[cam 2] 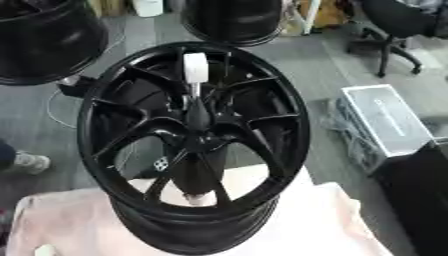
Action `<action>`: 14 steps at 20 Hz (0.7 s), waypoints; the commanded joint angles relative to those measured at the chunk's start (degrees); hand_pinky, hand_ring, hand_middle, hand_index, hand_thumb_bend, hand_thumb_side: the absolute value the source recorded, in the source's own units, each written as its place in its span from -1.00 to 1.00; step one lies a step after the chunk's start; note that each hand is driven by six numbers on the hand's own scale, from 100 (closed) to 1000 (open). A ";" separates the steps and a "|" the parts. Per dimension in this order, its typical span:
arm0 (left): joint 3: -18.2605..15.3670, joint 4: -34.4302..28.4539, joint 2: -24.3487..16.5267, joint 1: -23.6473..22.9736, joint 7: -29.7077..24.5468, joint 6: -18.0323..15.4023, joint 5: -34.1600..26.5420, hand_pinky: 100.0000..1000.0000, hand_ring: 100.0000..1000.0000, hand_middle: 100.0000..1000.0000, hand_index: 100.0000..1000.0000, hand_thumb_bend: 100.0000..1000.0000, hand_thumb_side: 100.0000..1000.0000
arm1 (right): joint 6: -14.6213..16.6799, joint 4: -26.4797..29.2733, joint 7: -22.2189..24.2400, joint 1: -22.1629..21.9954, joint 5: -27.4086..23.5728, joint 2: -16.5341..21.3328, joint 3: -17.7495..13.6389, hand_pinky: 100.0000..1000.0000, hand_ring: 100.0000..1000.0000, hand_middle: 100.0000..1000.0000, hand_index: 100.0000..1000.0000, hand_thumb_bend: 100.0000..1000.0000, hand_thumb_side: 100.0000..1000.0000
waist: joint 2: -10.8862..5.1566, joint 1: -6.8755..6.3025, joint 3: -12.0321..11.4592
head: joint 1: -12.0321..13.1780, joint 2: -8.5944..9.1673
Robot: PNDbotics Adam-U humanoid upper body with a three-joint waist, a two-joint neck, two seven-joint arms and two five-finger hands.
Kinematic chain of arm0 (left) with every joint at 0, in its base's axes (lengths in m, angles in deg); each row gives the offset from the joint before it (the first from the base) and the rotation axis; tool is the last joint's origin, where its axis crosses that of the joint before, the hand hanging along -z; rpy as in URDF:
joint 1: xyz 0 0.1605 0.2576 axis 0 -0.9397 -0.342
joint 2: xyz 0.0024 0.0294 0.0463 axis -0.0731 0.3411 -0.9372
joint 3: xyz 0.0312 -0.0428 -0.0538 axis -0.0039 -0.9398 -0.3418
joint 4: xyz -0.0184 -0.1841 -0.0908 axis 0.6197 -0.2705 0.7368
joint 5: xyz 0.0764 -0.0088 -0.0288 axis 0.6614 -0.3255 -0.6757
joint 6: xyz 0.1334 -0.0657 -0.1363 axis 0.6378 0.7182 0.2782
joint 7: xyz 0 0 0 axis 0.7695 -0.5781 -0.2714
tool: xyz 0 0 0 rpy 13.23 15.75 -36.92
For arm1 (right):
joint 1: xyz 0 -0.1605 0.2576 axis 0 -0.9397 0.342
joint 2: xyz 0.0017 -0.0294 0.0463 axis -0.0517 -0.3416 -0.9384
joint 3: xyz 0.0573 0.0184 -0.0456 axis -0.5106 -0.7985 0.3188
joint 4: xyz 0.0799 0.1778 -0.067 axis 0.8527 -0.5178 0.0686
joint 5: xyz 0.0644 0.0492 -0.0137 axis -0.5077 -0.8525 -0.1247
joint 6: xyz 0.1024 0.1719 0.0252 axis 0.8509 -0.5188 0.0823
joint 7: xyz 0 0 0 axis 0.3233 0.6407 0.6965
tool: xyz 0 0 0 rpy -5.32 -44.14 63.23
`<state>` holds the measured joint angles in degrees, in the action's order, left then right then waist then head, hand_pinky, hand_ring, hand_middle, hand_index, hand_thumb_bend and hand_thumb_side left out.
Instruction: Pull the pin out of the wheel hub.
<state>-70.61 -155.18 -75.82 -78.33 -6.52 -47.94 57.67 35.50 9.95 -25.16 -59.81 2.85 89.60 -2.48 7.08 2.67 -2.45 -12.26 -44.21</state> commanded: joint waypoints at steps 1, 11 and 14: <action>-0.17 -0.70 -0.93 0.38 -0.08 -0.11 -0.30 -0.16 -0.05 0.15 0.34 -0.45 0.86 | 1.32 -8.86 4.39 -0.13 -6.30 0.09 1.49 -0.32 -0.29 0.50 0.85 -0.29 -0.74 | -0.82 0.04 -0.16 | -0.49 0.09; -0.01 -0.64 -0.74 0.30 -0.24 -0.15 -0.37 -0.15 -0.05 0.15 0.34 -0.45 0.86 | 6.38 -18.57 11.21 -0.40 -10.05 -2.20 4.55 -0.32 -0.28 0.50 0.87 -0.16 -0.60 | -0.92 -0.16 -0.54 | -0.81 0.09; -0.04 -0.66 -0.76 0.27 -0.24 -0.12 -0.35 -0.15 -0.05 0.15 0.34 -0.45 0.86 | 8.52 -13.47 9.30 -0.59 -9.20 -2.19 3.70 -0.33 -0.28 0.47 0.84 -0.18 -0.69 | -0.93 -0.12 -0.47 | -0.63 0.09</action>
<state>-70.58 -155.17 -75.80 -78.33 -6.61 -47.95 57.55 43.13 -5.69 -15.28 -60.85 -6.83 85.31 1.62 7.09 2.43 -2.93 -12.94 -44.21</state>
